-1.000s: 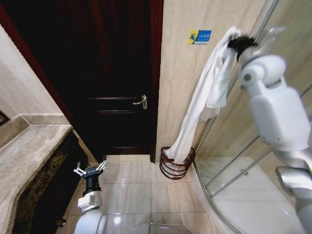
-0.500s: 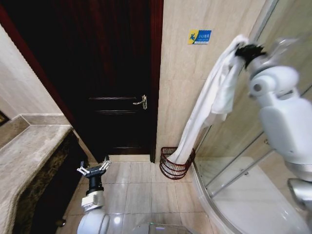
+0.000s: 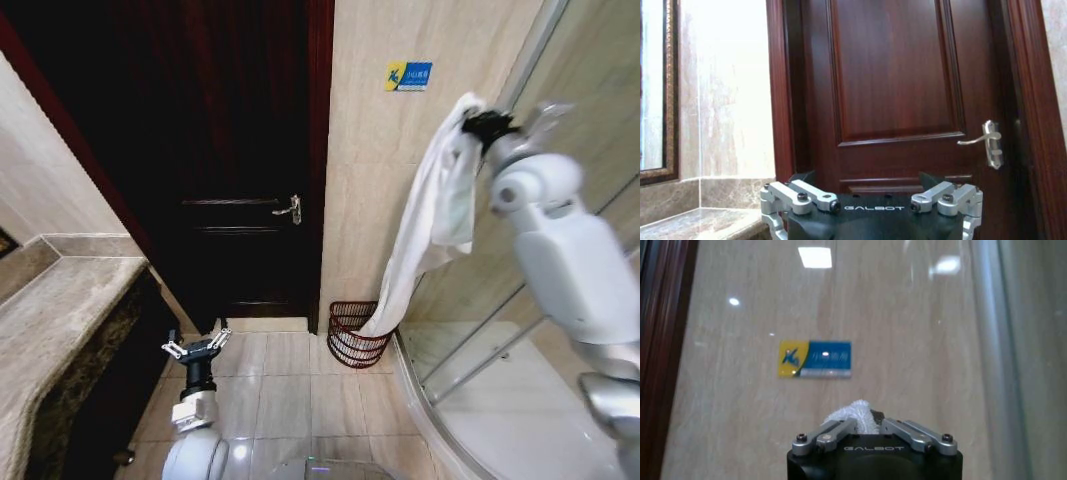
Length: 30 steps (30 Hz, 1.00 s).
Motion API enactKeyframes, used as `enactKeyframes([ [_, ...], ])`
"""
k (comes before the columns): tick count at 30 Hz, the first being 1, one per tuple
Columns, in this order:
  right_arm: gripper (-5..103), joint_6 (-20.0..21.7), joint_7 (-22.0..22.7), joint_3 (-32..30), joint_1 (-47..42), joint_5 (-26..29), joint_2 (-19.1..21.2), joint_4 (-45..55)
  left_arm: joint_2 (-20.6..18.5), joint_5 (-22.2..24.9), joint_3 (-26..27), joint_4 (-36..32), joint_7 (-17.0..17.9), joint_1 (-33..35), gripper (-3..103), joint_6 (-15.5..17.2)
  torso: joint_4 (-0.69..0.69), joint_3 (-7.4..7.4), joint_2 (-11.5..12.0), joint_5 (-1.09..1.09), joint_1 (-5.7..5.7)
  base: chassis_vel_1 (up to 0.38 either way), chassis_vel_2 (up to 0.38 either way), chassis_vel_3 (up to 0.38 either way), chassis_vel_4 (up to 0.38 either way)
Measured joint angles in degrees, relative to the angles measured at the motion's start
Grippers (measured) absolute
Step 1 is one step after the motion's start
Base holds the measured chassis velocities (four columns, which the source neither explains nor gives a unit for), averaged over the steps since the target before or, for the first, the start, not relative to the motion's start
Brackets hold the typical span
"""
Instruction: Discard the used towel into the hamper.
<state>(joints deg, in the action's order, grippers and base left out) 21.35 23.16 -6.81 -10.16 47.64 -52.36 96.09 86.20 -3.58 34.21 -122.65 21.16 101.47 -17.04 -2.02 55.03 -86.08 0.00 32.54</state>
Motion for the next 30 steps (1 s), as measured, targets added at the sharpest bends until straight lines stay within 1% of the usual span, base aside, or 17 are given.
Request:
enactKeyframes([
  [2,1,-1.2,0.9,0.2,-0.7,-0.2,-2.7,-0.8,0.0,0.1,0.3,0.1,0.0,0.1,100,-0.1,0.00,0.00,0.0,0.01,0.00,0.000,0.000,0.000,0.000],
  [3,1,-1.2,0.9,0.2,-0.7,-0.2,-2.7,-0.8,0.0,0.1,0.3,0.1,0.0,0.1,100,-0.1,0.00,0.00,0.0,0.01,0.00,0.000,0.000,0.000,0.000],
  [5,1,-1.4,1.5,0.3,-0.7,-0.6,-4.1,-1.2,-0.1,0.2,0.3,0.3,0.0,0.1,100,-0.1,-0.01,-0.01,0.0,-0.04,0.00,0.000,0.000,0.000,0.000],
  [7,1,-1.5,1.5,0.3,-0.8,-1.0,-4.3,-1.4,-0.1,0.2,0.3,0.3,0.0,0.0,100,-0.1,-0.01,-0.01,0.0,-0.05,0.00,0.000,0.000,0.000,0.000],
  [8,1,-1.6,1.1,0.1,-1.5,-2.5,-4.4,-2.1,-0.2,0.3,0.3,0.3,0.1,-0.1,100,0.0,0.01,-0.01,0.0,-0.04,-0.01,0.000,0.000,0.000,0.000],
  [9,1,-1.6,0.9,0.0,-1.7,-2.8,-4.3,-2.3,-0.2,0.3,0.3,0.3,0.1,-0.2,100,0.0,0.01,-0.01,0.0,-0.03,-0.01,0.000,0.000,0.000,0.000],
  [10,1,-1.6,-0.1,-0.6,-3.5,-4.3,-4.1,-2.7,-0.1,0.4,0.2,0.2,0.1,-0.4,100,0.2,0.02,-0.01,0.0,0.01,0.00,0.000,0.000,0.000,0.000],
  [12,1,-1.7,-0.3,-0.9,-4.1,-4.6,-4.1,-2.7,-0.1,0.4,0.1,0.2,0.1,-0.4,100,0.2,0.03,-0.01,0.0,0.01,0.00,0.000,0.000,0.000,0.000],
  [14,1,-1.7,-1.1,-2.5,-7.5,-5.7,-4.3,-2.8,-0.2,1.0,-0.5,0.3,-0.5,-0.4,100,0.3,0.04,-0.01,0.0,0.02,0.00,0.000,0.000,0.000,0.000],
  [17,1,-1.8,-1.4,-3.4,-9.1,-5.6,-4.8,-3.2,-0.1,1.7,-1.0,0.3,-1.1,-0.1,100,0.8,0.04,-0.02,0.0,-0.01,-0.01,0.000,0.000,0.000,0.000],
  [22,1,-2.1,-1.5,-4.0,-10.2,-4.9,-6.1,-4.9,0.0,1.6,-1.2,0.5,-1.5,0.3,100,1.1,0.04,-0.17,0.3,-0.01,-0.16,0.000,0.000,0.000,0.000],
  [25,1,-3.7,-1.9,-4.0,-10.4,-5.6,-8.1,-8.5,0.1,1.3,-1.2,0.8,-1.8,0.9,100,0.5,0.04,-0.91,1.7,0.00,-0.80,0.000,0.000,0.000,0.000],
  [26,1,-3.7,-1.9,-4.0,-10.4,-5.6,-8.1,-8.5,0.1,1.3,-1.2,0.8,-1.8,0.9,100,0.5,0.04,-0.91,1.7,0.00,-0.80,0.000,0.000,0.000,0.000],
  [30,1,-4.8,-1.9,-3.9,-10.9,-6.8,-9.9,-10.3,0.0,1.2,-0.6,1.1,-2.0,1.4,100,-0.4,0.04,-2.02,3.8,-0.01,-1.75,0.000,0.000,0.000,0.000],
])
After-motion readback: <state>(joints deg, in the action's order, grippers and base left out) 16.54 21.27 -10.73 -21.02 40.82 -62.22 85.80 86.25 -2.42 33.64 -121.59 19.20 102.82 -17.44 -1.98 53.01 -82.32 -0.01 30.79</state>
